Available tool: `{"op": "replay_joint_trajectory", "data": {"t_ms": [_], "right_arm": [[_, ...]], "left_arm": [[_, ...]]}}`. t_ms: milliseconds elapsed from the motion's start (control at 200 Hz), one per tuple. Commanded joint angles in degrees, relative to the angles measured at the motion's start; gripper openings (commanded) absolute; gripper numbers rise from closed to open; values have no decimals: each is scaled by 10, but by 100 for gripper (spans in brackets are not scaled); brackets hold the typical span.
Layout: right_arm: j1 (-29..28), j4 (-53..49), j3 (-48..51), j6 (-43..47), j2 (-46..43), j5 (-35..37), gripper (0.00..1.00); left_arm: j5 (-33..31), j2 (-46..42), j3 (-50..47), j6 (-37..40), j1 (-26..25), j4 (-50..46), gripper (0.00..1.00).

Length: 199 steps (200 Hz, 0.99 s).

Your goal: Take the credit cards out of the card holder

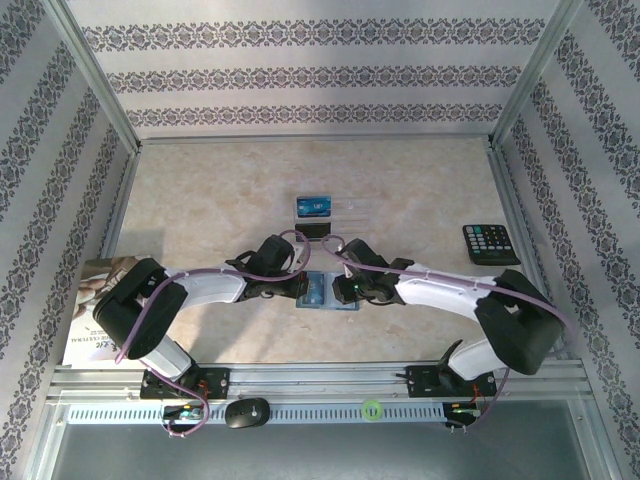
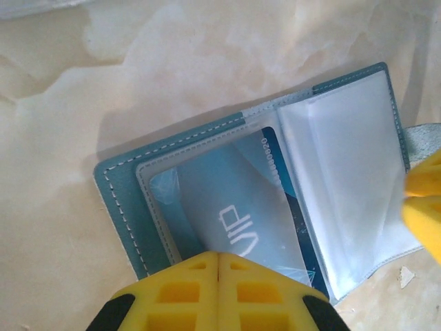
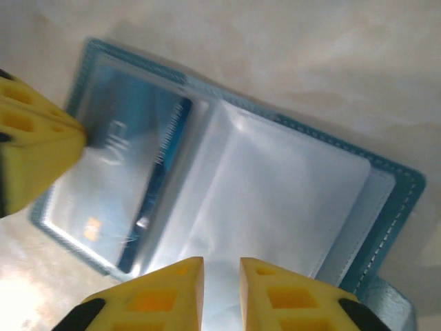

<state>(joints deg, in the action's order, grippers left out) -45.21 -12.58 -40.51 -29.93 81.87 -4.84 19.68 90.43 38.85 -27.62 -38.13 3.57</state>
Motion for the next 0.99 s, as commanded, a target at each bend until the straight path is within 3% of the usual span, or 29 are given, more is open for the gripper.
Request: {"op": "replay_joint_trajectory", "data": {"t_ms": [0, 120, 225, 515, 809, 989], "right_arm": [[-1, 18, -7, -13, -33, -16, 27], [3, 81, -22, -61, 2, -100, 27], [5, 125, -26, -103, 48, -129, 25], [26, 167, 10, -179, 87, -108, 20], [38, 167, 18, -186, 98, -111, 20], [38, 169, 17, -184, 104, -117, 19]], "left_arm": [[-1, -31, -5, -4, 6, 4, 0], [-3, -25, -8, -7, 6, 1, 0], [-16, -29, -20, -16, 6, 4, 0], [-41, -33, -39, -18, 6, -5, 0], [-35, -19, -42, -28, 0, 4, 0], [-56, -58, -50, -32, 0, -3, 0]]}}
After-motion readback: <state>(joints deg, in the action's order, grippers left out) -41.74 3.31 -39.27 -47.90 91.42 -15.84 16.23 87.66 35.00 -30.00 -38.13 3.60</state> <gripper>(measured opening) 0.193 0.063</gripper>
